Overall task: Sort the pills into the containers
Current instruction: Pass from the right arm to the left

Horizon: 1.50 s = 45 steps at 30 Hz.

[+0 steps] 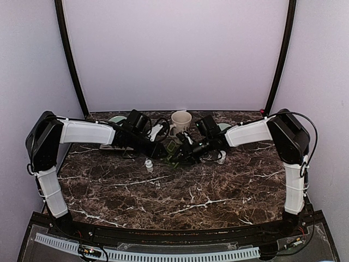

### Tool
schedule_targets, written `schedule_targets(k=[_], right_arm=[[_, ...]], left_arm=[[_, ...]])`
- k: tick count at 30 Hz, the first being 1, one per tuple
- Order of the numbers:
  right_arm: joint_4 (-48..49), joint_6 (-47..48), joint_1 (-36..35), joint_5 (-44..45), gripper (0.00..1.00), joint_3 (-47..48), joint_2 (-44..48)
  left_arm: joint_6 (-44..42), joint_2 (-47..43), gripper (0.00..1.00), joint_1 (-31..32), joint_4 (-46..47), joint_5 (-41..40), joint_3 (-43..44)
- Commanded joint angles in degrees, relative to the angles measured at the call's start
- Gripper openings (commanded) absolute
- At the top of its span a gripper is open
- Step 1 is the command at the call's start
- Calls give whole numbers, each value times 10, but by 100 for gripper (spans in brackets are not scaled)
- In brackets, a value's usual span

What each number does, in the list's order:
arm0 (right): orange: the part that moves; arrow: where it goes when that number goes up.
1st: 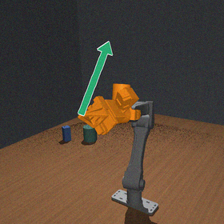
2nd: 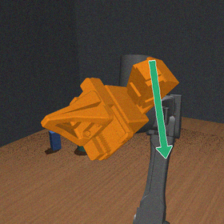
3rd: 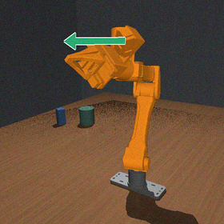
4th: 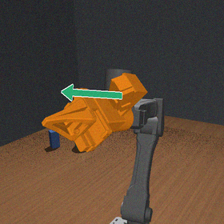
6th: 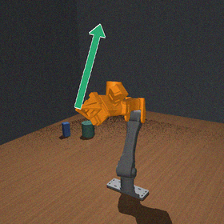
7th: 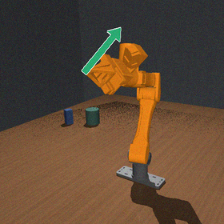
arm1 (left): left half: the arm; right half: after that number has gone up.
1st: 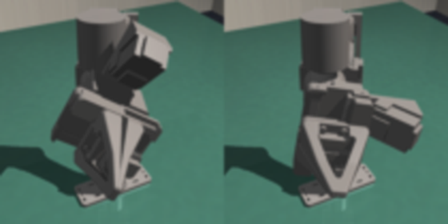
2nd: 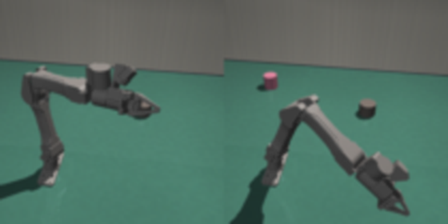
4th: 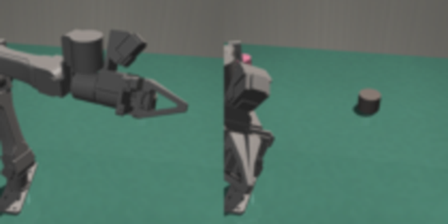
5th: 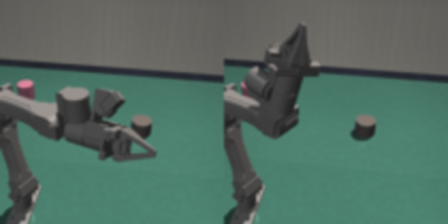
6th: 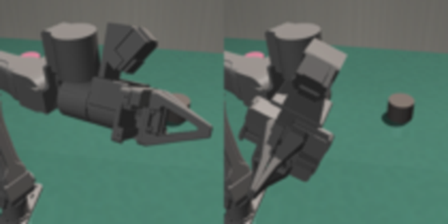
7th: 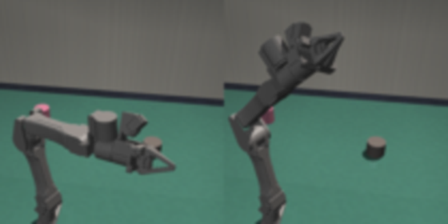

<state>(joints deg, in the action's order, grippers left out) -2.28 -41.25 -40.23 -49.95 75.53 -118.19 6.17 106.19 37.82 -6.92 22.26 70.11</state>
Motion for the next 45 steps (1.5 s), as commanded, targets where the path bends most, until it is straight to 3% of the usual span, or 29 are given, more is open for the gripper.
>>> schedule_targets(k=[1, 20, 25, 29, 34, 45], right_arm=[[26, 1, -1, -9, 2, 7, 9], [27, 0, -2, -9, 2, 1, 11], [21, 5, -2, -2, 3, 2, 11], [-4, 25, -2, 13, 11, 9, 8], [-34, 47, -2, 35, 30, 13, 4], [-101, 101, -2, 92, 42, 29, 5]], left_arm=[[-6, 2, 26, 4, -20, -9, 3], [-25, 20, 1, 18, -38, -36, 34], [-31, 23, 0, 25, -55, -54, 47], [-30, 29, 0, 27, -75, -68, 62], [-34, 44, 0, 29, -102, -82, 88], [-45, 70, 0, 32, -129, -107, 114]])
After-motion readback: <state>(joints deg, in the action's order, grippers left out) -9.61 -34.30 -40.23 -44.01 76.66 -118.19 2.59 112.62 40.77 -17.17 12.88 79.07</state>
